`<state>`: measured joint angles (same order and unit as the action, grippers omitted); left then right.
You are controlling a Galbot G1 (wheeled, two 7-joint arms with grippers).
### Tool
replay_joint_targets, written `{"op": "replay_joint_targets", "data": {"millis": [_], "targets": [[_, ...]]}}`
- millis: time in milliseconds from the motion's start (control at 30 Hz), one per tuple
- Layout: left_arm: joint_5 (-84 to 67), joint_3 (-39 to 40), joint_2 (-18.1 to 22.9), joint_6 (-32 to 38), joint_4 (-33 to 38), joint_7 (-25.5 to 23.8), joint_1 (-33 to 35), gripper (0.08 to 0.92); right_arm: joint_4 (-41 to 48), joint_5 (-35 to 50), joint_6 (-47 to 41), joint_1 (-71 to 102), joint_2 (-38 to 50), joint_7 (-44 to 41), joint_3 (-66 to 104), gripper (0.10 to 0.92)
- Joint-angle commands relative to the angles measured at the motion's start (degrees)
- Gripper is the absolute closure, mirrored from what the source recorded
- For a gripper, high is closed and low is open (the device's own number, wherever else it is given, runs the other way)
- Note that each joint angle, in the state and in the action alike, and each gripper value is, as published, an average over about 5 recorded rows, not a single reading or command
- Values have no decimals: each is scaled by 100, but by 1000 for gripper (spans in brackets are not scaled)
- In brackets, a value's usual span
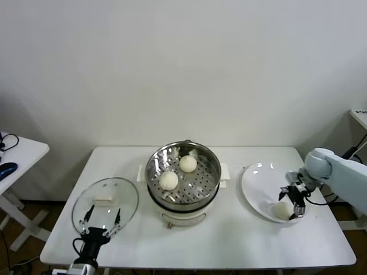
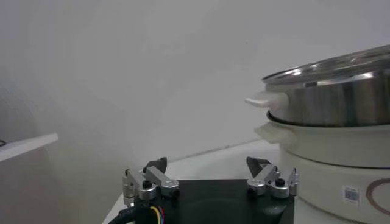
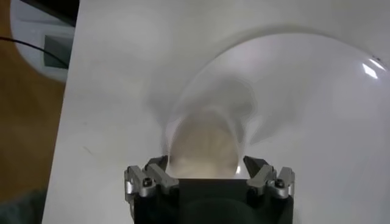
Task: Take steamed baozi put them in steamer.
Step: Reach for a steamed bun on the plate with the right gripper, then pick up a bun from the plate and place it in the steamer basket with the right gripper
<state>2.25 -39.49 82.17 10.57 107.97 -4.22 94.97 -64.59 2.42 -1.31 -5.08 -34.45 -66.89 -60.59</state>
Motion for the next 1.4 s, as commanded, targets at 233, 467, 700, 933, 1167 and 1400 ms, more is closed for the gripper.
{"op": "replay_joint_targets", "data": {"millis": [233,467,700,933,1167,1400], "targets": [[-2,-12,1,-21,-16,9,-13,177,140,-35,-29,-2,-175,-110,-34,231],[-11,-31,-14,-49,-15,34,-21,177,136,-30,-22,-30,-153,-151,-48,282],[-7,-28,-12,-64,-10,51,-20,177,131,-4,-20,-51,-142,-155,-34,306],[-4,-29,-15,-86,3,56,-24,177,-3,178,69,-403,-119,-224,-4,319],[37,-2,-2,-137,30,60,-52,177,-404,412,603,-2006,-257,-500,-688,321],[102,65,76,-177,25,51,-106,177,-993,686,1292,-4059,-858,-693,-1756,317]]}}
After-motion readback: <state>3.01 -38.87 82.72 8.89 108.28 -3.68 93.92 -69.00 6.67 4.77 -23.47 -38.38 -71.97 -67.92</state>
